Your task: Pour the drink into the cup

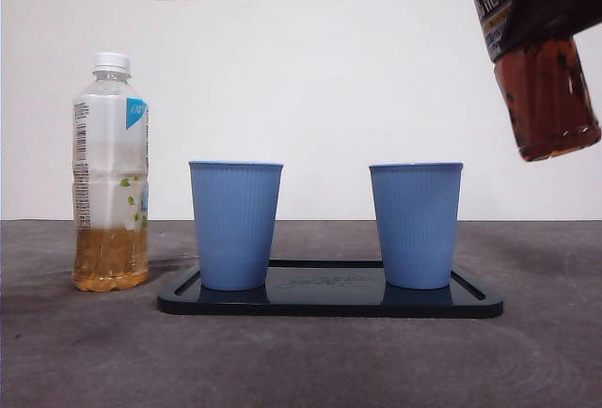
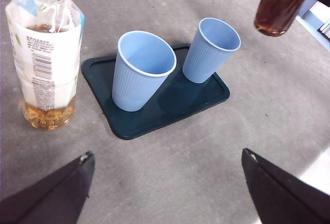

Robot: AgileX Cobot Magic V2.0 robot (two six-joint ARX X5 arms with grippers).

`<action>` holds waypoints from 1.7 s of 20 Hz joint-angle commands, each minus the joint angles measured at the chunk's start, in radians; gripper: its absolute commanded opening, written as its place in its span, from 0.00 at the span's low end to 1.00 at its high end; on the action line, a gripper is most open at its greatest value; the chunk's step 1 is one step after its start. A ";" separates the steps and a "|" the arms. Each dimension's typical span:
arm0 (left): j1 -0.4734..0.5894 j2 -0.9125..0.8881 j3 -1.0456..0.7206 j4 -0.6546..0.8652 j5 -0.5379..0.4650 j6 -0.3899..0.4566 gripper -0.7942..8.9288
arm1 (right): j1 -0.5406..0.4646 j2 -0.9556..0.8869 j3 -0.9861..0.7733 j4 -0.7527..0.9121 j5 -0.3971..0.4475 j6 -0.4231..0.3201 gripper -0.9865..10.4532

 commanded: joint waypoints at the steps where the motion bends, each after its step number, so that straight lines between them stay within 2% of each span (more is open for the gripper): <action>1: -0.002 0.003 0.022 0.011 0.003 0.013 0.56 | -0.008 -0.005 -0.043 0.137 -0.023 0.070 0.15; 5: -0.002 0.003 0.022 0.011 0.003 0.013 0.56 | -0.017 -0.005 -0.188 0.352 -0.027 0.129 0.15; 8: -0.002 0.003 0.022 0.010 0.003 0.012 0.56 | -0.032 0.000 -0.288 0.507 -0.026 0.167 0.19; 18: -0.002 0.003 0.022 0.005 0.003 0.012 0.56 | -0.051 0.188 -0.338 0.710 -0.053 0.179 0.22; 22: -0.002 0.003 0.022 0.005 0.003 0.013 0.56 | -0.051 0.233 -0.338 0.731 -0.053 0.171 0.27; 27: -0.002 0.003 0.022 0.004 0.003 0.013 0.56 | -0.051 0.244 -0.338 0.726 -0.053 0.151 0.29; 34: -0.002 0.003 0.022 0.004 0.003 0.013 0.56 | -0.051 0.244 -0.338 0.653 -0.053 0.126 0.36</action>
